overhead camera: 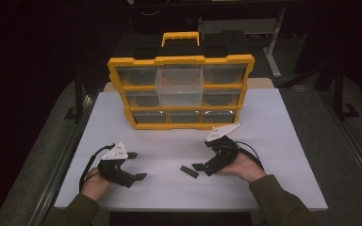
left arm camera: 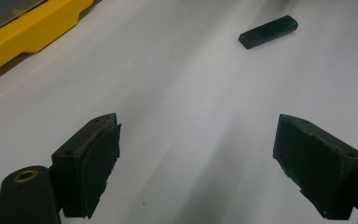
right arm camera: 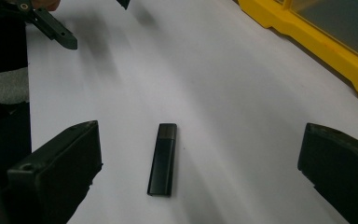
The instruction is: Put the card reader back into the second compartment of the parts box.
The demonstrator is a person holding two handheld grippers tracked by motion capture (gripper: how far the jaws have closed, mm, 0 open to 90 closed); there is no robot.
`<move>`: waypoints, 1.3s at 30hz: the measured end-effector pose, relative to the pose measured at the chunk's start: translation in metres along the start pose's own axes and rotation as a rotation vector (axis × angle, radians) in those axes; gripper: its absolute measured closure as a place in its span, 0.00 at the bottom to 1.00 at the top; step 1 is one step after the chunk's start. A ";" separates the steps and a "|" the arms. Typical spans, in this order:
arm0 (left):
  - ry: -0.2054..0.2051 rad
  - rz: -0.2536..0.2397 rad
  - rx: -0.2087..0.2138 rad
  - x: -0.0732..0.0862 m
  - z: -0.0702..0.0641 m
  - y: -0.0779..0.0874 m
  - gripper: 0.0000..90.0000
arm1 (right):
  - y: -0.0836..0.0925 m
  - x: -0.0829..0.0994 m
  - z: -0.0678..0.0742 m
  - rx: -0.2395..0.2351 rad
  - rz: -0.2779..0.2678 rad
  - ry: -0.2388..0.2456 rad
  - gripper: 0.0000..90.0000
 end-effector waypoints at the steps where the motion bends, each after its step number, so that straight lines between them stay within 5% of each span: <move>1: 0.000 0.000 0.000 0.000 0.000 0.000 0.16 | -0.001 -0.001 0.000 -0.001 0.001 0.003 0.00; 39: -0.009 -0.003 0.001 0.000 0.000 0.000 0.16 | -0.023 -0.022 0.011 -0.025 0.036 0.051 0.00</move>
Point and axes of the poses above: each handheld gripper's, and its own axes: y roughly backward along the jaws, x roughly out of its underside, z roughly to its left, the point moved 5 cm from there along -y, roughly forward along the jaws, and after that the axes turned 1 degree about y, right-handed, at the moved point
